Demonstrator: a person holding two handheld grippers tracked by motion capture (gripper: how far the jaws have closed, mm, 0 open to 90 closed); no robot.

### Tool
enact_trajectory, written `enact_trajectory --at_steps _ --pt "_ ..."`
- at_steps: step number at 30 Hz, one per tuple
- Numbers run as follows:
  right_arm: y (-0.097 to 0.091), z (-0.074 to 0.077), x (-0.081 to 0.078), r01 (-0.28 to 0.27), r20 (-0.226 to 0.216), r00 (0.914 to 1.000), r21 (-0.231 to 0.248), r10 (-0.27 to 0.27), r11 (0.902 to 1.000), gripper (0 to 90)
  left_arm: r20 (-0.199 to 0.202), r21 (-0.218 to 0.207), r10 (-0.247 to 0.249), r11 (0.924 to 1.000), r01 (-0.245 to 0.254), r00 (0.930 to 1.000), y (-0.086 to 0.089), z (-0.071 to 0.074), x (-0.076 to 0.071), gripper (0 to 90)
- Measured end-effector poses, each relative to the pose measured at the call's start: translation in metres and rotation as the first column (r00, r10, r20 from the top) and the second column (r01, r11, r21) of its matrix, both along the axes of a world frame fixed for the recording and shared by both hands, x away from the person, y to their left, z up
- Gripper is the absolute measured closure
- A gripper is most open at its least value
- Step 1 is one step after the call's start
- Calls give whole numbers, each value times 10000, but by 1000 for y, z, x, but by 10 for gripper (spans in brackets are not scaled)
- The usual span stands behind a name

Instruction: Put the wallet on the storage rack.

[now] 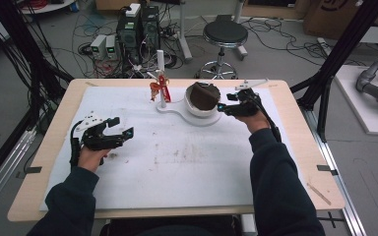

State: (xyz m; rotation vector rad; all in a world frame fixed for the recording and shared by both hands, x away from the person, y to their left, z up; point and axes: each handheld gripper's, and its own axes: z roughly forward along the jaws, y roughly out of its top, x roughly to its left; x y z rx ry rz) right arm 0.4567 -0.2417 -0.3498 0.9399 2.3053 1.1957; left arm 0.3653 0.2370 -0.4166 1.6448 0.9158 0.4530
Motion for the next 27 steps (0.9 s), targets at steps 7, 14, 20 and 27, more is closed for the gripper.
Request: enact_trajectory --at_steps 7,14,20,27 --pt "-33 -21 -40 419 -24 9991 1180 -419 9921 213 -198 -489 304 9983 -313 9993 4 1 2 187" --pt "-49 -38 -72 652 136 9977 792 -665 9947 213 -60 -422 407 9983 -409 9992 6 3 0 187" --pt "-62 -51 -87 865 241 9957 1087 -896 9903 214 -82 -178 275 9995 -277 9996 2 4 -1 189" --pt "-66 -57 -89 1054 274 9937 1028 -1087 9891 214 23 -29 112 9999 -112 9999 -4 4 -5 192"
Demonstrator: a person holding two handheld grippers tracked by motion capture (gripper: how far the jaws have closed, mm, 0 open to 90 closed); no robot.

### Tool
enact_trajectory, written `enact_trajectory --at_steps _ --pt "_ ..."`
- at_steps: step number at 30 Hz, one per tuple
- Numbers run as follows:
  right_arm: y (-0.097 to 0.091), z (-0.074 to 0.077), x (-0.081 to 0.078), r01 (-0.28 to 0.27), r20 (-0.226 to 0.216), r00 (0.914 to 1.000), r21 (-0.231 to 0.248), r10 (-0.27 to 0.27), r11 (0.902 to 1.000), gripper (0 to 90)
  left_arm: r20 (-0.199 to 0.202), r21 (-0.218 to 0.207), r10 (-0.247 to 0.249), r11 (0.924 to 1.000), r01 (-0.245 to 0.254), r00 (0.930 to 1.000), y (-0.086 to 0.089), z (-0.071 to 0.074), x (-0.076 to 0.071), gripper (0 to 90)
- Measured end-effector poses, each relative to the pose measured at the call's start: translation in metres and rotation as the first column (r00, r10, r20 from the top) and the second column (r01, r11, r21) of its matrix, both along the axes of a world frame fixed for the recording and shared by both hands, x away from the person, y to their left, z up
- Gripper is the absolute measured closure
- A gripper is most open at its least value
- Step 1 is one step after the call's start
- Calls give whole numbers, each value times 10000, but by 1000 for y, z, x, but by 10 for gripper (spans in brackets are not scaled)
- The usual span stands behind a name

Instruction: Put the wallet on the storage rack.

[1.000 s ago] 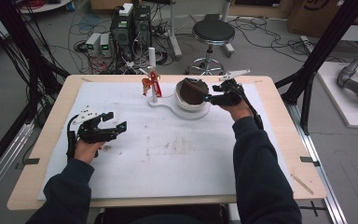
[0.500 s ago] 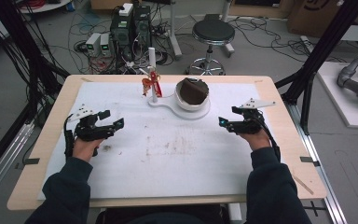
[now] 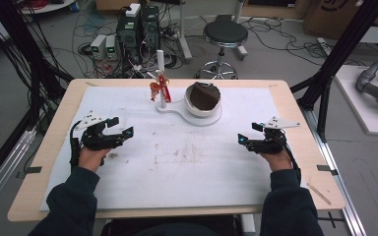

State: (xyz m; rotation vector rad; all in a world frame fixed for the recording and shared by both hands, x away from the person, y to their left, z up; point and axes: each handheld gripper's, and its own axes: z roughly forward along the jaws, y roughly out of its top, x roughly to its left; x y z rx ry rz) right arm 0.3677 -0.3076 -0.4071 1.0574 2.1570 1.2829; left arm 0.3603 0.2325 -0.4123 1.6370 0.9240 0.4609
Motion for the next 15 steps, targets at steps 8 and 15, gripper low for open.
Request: enact_trajectory --at_steps 8,15 --pt "1 -1 -5 183 64 9998 -450 -180 9988 214 103 200 -149 9997 147 9998 -7 -1 -6 194" --pt "3 -4 -6 301 13 9995 -708 -301 9970 214 105 259 -232 9994 229 9997 -9 -2 -7 194"
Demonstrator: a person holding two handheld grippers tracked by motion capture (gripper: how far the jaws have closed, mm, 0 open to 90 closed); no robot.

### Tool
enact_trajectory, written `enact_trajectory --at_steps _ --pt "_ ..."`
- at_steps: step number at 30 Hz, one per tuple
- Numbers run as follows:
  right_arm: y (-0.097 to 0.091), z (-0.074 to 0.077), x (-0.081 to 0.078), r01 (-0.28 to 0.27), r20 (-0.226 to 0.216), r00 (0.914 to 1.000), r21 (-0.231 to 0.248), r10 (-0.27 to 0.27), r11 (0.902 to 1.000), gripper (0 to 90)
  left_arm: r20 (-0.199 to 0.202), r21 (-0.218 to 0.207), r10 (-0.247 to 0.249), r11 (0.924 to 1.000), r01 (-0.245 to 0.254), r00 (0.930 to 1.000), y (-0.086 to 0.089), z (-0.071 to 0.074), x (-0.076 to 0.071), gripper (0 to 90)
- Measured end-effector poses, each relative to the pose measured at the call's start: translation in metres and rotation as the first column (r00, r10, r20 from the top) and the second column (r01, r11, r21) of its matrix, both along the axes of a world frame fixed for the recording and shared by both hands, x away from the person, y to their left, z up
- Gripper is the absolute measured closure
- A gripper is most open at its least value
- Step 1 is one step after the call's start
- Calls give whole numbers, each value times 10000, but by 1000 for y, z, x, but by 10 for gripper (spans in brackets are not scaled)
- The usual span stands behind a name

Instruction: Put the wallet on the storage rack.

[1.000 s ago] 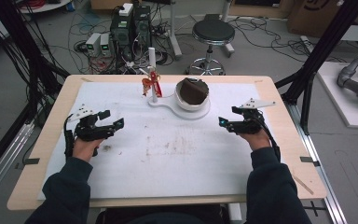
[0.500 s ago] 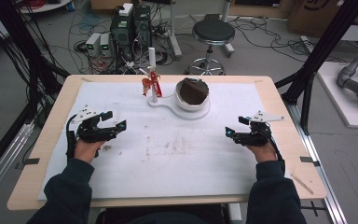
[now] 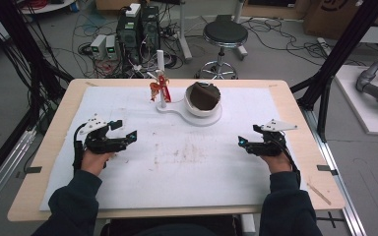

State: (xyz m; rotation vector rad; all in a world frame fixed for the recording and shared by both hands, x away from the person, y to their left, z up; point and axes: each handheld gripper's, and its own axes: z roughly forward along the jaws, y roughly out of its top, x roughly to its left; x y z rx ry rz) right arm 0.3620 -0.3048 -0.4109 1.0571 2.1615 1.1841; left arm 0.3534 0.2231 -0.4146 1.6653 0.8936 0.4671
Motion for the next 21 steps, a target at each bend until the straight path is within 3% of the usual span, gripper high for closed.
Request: enact_trajectory --at_steps 21 --pt "-3 1 -1 109 54 9999 220 -110 9997 215 5 -98 156 9998 -156 9999 2 -1 0 201"
